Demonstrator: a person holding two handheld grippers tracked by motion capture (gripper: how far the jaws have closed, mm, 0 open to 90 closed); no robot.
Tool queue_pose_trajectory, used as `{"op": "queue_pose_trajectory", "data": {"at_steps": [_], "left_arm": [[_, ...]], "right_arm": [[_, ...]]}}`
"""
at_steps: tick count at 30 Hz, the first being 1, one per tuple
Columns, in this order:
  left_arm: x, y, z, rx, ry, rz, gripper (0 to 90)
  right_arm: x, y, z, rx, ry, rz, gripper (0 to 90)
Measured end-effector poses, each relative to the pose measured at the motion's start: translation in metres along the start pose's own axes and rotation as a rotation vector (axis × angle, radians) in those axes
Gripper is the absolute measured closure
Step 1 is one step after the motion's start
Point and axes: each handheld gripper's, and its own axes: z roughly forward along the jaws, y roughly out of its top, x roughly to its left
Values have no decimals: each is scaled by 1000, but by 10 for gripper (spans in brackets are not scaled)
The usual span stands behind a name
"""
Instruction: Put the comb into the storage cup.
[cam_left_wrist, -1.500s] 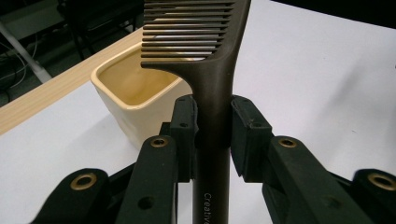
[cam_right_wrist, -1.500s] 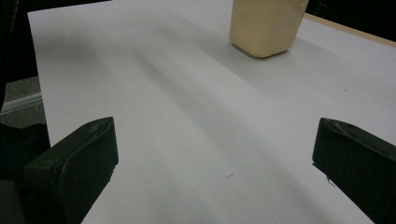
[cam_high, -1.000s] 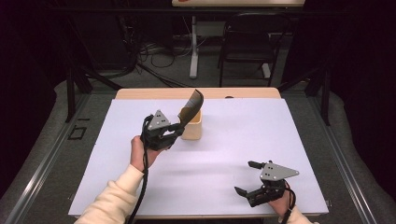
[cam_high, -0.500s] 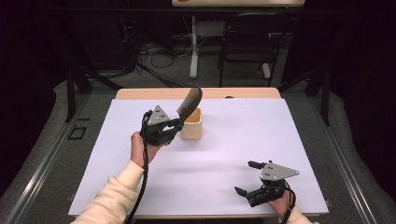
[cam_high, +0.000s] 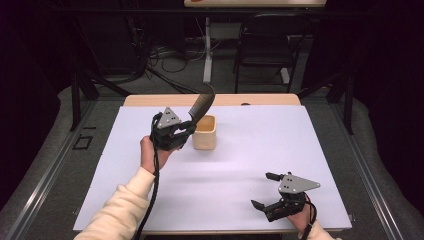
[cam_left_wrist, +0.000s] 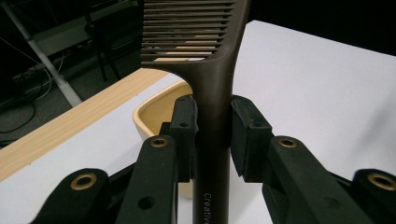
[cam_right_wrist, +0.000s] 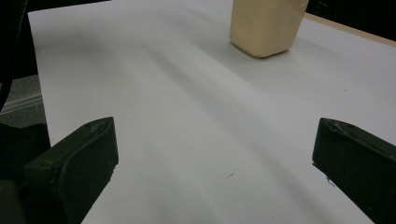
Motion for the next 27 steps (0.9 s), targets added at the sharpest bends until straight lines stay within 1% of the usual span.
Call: {"op": "queue_pose_trajectory", "data": {"at_steps": [15, 27], "left_arm": [[5, 7, 2, -24, 11, -14, 728], [7, 16, 7, -52, 18, -3, 729]], "right_arm": [[0, 0, 0, -2, 0, 2, 0], [0, 0, 0, 0, -1, 0, 0]]}}
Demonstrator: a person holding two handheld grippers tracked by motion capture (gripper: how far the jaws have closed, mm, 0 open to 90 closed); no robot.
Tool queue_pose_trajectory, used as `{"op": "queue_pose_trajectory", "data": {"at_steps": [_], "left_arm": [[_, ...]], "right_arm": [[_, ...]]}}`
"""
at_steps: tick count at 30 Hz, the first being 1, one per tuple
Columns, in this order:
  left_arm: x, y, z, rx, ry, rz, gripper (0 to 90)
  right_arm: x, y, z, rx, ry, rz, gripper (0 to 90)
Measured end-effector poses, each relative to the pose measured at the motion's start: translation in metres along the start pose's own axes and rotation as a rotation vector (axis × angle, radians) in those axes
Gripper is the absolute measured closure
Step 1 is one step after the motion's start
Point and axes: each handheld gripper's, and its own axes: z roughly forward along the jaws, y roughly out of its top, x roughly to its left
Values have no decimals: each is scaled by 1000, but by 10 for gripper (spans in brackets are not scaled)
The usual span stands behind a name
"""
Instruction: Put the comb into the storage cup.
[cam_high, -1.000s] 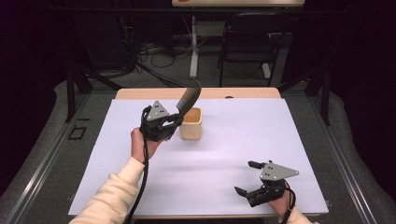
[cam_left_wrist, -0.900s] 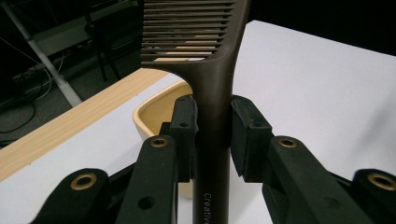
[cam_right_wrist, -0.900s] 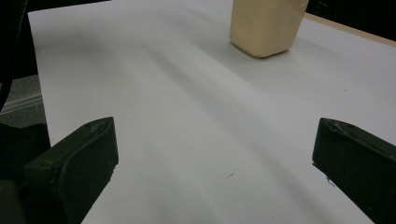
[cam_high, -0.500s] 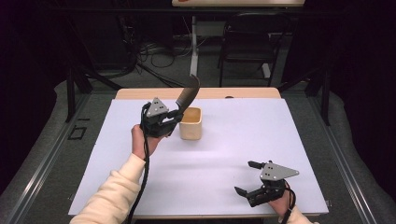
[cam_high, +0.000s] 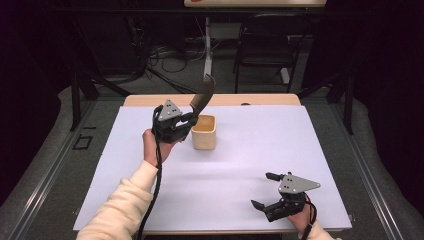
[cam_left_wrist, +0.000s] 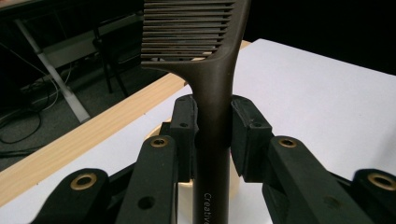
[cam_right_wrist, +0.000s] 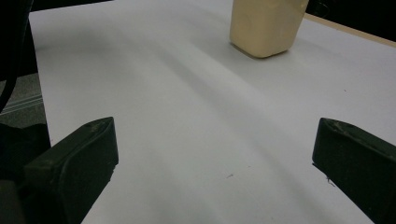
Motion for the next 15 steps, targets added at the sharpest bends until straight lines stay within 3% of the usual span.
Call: {"op": "queue_pose_trajectory", "data": {"at_steps": [15], "left_arm": [[9, 2, 11, -40, 12, -32, 728]], "right_arm": [[0, 0, 0, 0, 1, 0, 0]]}}
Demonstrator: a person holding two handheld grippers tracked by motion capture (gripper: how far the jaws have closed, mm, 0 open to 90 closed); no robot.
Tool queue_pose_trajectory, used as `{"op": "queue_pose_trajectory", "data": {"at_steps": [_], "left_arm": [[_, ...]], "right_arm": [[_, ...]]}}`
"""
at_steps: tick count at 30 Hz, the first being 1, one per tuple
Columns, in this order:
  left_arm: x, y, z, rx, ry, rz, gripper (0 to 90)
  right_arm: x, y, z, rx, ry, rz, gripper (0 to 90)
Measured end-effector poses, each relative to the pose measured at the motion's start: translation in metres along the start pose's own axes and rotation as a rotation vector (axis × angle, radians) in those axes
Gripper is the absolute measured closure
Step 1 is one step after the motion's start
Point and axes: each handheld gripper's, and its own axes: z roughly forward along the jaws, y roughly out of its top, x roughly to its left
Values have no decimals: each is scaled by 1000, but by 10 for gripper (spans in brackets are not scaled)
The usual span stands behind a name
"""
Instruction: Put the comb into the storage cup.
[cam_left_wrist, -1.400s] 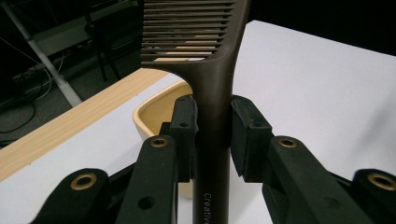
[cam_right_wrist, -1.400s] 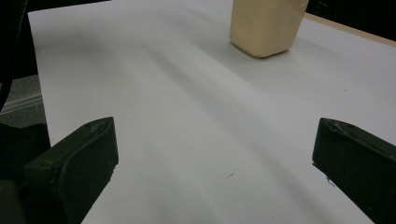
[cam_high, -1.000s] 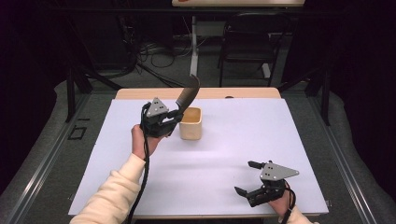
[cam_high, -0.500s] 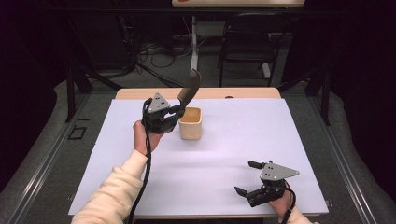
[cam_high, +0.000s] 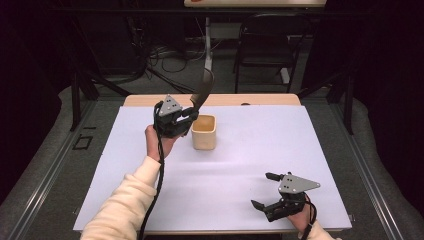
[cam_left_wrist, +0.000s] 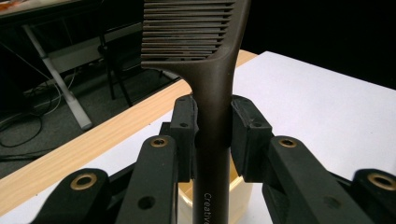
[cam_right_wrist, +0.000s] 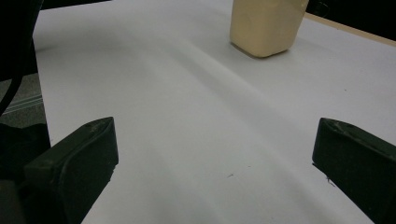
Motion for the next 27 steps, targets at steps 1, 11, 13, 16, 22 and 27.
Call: {"op": "queue_pose_trajectory", "data": {"at_steps": [1, 11, 13, 16, 22, 27], "left_arm": [[0, 0, 1, 0, 1, 1, 728], [0, 4, 7, -15, 0, 2, 728], [1, 6, 8, -20, 4, 3, 728], [1, 8, 8, -29, 5, 0, 728], [0, 12, 10, -42, 0, 5, 728], [0, 14, 13, -53, -2, 11, 728]], "right_arm": [[0, 0, 0, 1, 0, 1, 0], [0, 0, 0, 2, 1, 2, 0], [0, 0, 0, 2, 2, 2, 0], [0, 0, 0, 2, 2, 1, 0], [0, 0, 0, 3, 2, 0, 0], [0, 0, 0, 3, 2, 1, 0]]}}
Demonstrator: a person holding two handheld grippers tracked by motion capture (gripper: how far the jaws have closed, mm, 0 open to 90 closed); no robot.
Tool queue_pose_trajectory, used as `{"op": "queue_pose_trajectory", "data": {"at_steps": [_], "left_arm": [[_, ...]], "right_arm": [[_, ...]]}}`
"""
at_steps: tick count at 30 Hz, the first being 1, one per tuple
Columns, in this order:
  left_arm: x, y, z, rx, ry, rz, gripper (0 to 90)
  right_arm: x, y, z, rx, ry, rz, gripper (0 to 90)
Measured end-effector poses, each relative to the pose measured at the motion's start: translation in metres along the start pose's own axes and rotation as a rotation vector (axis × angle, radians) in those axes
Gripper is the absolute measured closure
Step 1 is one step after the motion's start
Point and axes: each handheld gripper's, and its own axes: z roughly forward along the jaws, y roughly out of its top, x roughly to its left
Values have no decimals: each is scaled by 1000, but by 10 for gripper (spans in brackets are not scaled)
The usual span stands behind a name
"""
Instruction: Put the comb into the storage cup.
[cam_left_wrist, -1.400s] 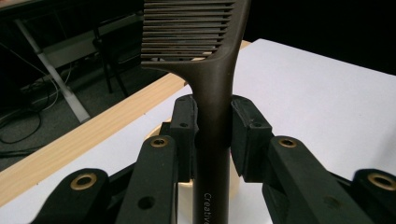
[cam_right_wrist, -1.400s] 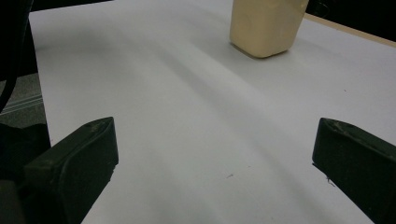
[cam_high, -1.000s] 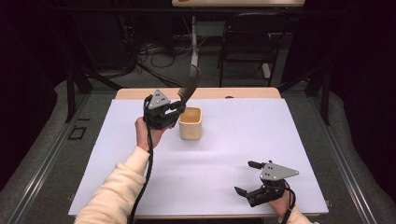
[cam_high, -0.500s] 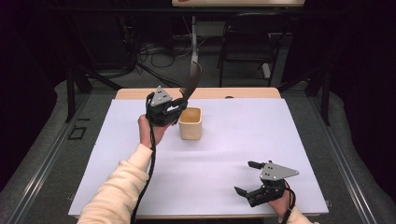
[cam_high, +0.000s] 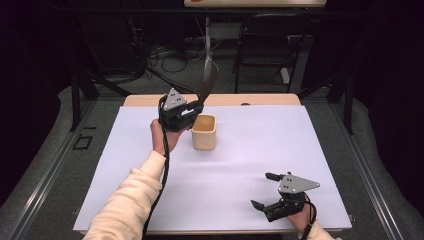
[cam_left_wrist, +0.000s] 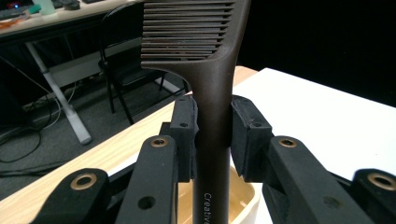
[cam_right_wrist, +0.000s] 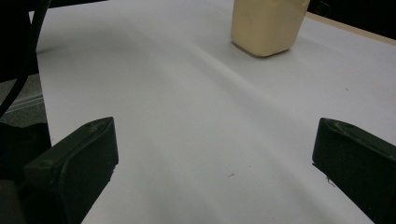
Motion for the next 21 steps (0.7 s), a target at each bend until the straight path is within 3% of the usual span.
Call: {"op": "queue_pose_trajectory", "data": {"at_steps": [21], "left_arm": [[-2, -2, 16, -54, -15, -7, 728]], "right_arm": [[0, 0, 0, 2, 1, 0, 0]]}}
